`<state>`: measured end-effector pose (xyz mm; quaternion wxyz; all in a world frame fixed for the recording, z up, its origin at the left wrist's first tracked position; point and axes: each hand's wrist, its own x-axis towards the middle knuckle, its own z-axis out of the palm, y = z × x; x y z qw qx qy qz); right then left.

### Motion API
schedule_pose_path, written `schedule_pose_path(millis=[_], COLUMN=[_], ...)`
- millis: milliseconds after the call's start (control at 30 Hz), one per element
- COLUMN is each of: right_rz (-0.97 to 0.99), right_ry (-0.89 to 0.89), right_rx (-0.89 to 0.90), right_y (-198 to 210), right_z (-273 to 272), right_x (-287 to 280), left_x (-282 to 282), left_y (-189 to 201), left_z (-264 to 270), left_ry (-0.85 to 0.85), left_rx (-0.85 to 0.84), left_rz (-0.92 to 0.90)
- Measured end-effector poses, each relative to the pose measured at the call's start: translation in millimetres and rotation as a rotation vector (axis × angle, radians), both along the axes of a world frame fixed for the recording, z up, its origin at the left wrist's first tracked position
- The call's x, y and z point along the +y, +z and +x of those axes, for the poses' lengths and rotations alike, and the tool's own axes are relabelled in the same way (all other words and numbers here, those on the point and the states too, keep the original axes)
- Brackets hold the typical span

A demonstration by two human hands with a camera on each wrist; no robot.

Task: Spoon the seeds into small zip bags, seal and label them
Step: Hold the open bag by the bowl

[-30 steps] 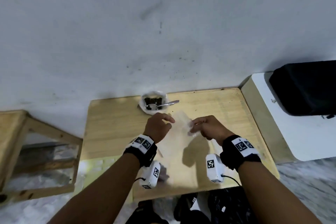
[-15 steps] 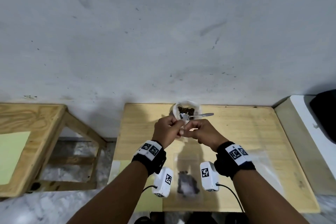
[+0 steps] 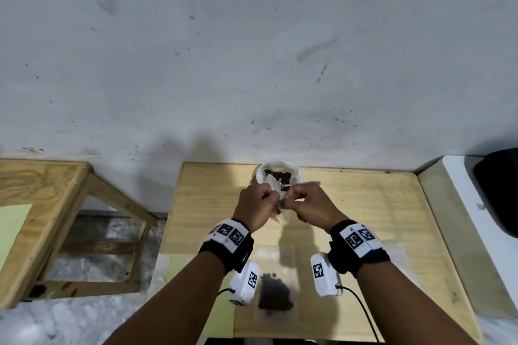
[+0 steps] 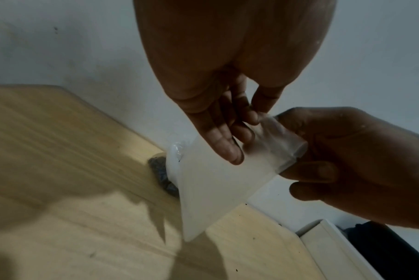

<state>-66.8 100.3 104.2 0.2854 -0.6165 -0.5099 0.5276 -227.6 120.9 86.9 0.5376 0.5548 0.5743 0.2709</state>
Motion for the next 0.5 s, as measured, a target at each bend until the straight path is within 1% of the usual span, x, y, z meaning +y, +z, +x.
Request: schedule_pose_path(millis=[133,300,400,500], right_rz=[0.063,0.138,0.181,0.158], right_ry=[0.015,0.031,0.018,-0.042], right_rx=[-0.047,-0.093,-0.132,-0.125], right_y=[-9,-19,-24,-24], right_z=[17,25,26,27], right_x=[11,18,21,25], left_x=[6,11,16,19], left_y=[2,5,7,8], left_z=[14,28,30,30], left_ry=[-0.038,-0.061,-0.067,-0.066], left_rx=[0.094,0.223,0.224,0.2], left_rz=[0.03,0.065,0.074,0.091])
